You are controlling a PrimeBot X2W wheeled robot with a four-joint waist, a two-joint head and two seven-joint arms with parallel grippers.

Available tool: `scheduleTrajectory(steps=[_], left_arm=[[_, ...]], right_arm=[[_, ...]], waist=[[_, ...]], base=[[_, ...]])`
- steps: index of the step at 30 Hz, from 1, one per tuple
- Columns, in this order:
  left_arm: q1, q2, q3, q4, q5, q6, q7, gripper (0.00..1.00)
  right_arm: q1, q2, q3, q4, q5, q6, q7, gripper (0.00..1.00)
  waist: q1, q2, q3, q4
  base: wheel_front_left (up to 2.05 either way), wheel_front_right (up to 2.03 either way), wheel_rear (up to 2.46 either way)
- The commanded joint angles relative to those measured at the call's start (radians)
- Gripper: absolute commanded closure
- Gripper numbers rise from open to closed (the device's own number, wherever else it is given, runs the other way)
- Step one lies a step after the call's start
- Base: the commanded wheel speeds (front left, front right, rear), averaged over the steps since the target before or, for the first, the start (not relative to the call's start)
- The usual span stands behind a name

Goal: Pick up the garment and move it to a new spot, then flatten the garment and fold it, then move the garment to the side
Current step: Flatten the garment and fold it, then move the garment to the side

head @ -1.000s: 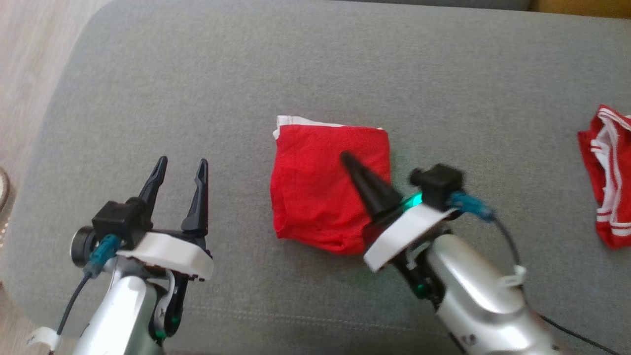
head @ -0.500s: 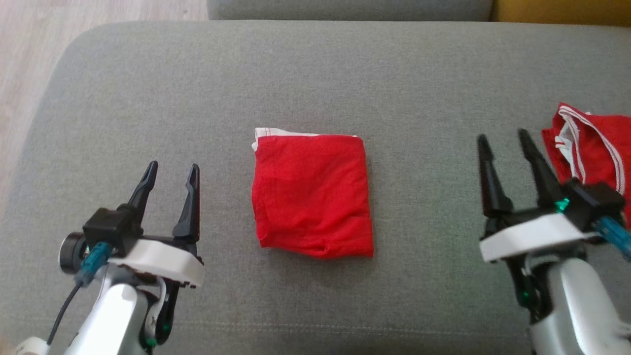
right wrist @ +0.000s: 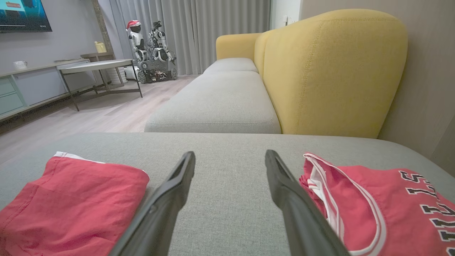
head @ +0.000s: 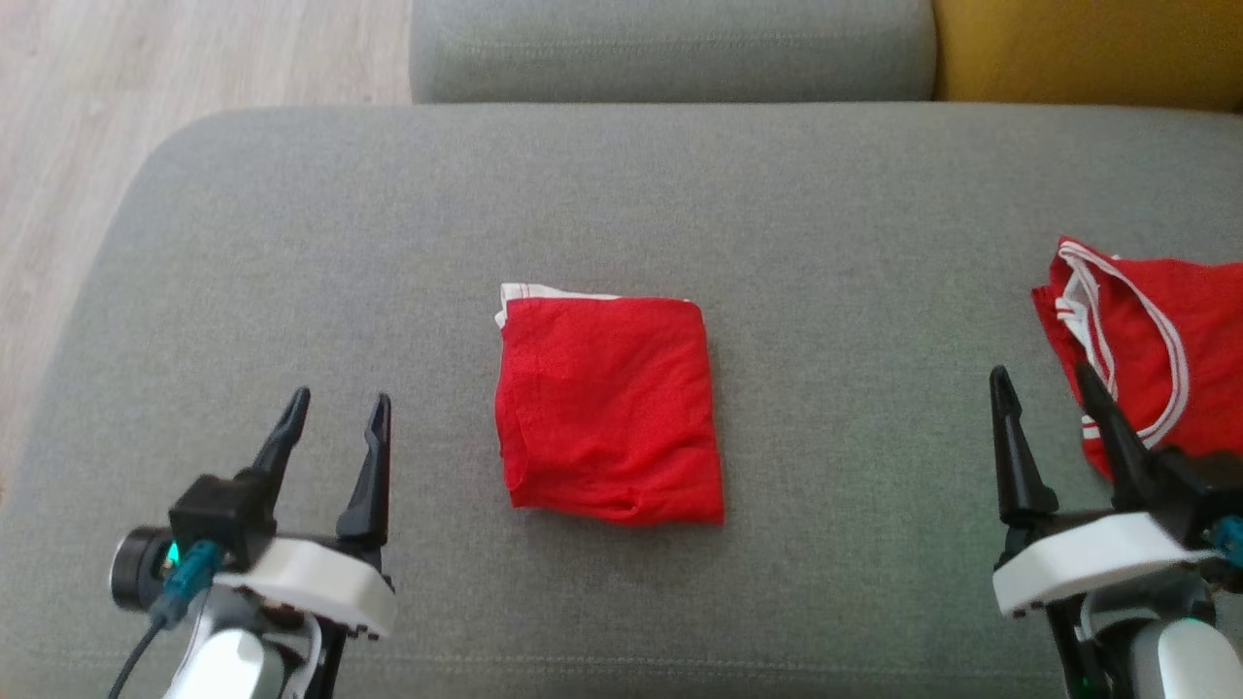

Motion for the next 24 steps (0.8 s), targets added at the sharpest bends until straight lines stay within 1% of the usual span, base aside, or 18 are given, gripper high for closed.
scheduleTrajectory(steps=[1,13,24], left_arm=[[-0.033,0.03,0.04,-0.037,0.002,0.01,0.001,0.0],[0.028,0.043,0.041,-0.067,-0.012,0.036,0.026,0.0],[0.042,0.051,0.043,-0.068,-0.016,0.052,0.033,0.0]], right_arm=[[-0.023,-0.005,0.02,-0.047,-0.006,-0.005,0.005,0.0],[0.04,-0.004,0.026,-0.078,0.022,-0.005,0.031,0.0],[0.044,-0.004,0.024,-0.082,0.028,-0.005,0.037,0.0]], waist=[[0.0,0.0,-0.013,-0.001],[0.0,0.0,-0.064,-0.008],[0.0,0.0,-0.07,-0.005]], base=[[0.0,0.0,0.0],[0.0,0.0,0.0],[0.0,0.0,0.0]])
